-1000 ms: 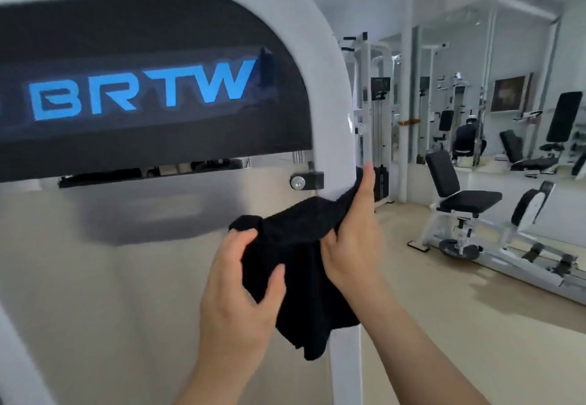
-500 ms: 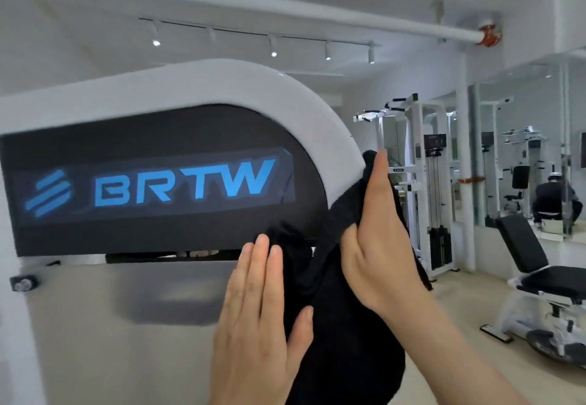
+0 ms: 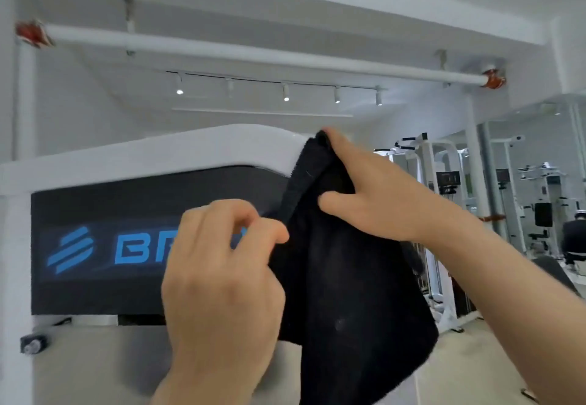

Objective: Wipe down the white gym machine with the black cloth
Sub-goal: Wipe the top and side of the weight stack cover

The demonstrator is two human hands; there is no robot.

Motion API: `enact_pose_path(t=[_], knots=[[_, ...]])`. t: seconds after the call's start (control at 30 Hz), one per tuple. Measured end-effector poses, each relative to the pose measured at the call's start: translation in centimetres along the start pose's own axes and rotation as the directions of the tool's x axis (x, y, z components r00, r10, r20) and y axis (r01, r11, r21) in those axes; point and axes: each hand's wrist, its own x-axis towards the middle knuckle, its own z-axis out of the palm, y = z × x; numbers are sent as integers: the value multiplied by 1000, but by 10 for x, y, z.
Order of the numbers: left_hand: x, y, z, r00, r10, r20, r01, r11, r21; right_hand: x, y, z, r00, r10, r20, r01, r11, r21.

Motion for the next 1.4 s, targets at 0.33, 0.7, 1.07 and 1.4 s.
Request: enact_pose_path(t=[0.33,0.7,1.07,1.4], knots=[[51,5,84,921,208,328,-216,976,-11,70,-3,-28,975,218,-44,-165,841,516],[91,-168,49,959,-112,260,78,988,136,109,-76,40,1000,-28,-5,20,826,-563],[68,-357,-10,941,-225,253,193,970,147,188,-171,173,984,-179,-24,98,644,-759],[76,-393,-27,877,-363,315,301,926,227,220,-215,227,975,-210,-79,86,676,-732]])
